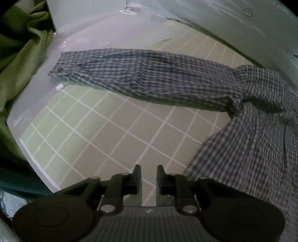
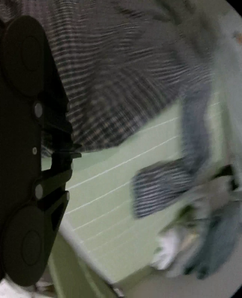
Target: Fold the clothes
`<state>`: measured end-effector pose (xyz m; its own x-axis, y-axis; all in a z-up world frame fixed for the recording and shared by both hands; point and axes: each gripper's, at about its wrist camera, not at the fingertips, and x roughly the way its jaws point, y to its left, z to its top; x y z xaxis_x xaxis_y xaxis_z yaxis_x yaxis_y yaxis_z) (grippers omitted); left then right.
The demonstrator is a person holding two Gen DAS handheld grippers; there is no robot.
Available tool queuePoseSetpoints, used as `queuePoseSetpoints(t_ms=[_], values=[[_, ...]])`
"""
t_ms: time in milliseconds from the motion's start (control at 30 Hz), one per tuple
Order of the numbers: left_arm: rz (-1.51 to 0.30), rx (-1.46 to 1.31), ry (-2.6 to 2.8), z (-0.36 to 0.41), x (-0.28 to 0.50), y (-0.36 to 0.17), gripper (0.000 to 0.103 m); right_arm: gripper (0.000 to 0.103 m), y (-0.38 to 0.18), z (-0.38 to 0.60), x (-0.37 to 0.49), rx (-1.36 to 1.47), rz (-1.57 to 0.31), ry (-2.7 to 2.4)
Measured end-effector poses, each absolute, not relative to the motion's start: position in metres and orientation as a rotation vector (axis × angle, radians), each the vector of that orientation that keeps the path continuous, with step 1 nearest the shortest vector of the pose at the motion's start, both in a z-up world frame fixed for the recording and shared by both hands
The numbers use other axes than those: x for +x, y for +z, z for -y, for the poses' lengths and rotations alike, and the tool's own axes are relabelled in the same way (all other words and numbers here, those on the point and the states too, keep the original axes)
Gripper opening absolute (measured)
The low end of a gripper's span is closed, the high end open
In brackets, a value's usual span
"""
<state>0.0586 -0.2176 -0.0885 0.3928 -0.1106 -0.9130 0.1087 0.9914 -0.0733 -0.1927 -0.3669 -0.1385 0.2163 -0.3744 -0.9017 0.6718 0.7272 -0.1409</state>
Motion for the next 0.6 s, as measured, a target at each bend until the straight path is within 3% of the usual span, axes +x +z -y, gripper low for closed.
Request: queuePoseSetpoints(t_ms=[67,133,300,367,600], values=[[-1.157,0.007,-0.151,0.225,0.058,-0.086,0.032,0.015,-0.144,0.377,-0.201,0.384,-1.157,-0.736],[-1.145,0.019,-0.171,0.234,0.058,-0.083,0.039,0.060,-0.140,0.378,-0.201,0.381,-1.127,-0.756],[-1.118,0.039,-0.239,0.266,0.063,-0.073,0.061,0.075,-0.121,0.382,-0.172,0.385,-0.981,-0.704],[-1.106,0.061,-0.270,0.283,0.067,-0.069,0.072,0.076,-0.118,0.384,-0.152,0.372,-0.950,-0.655],[-1.084,0.112,-0.380,0.345,0.087,-0.064,0.075,0.080,-0.110,0.377,-0.070,0.307,-0.869,-0.465]])
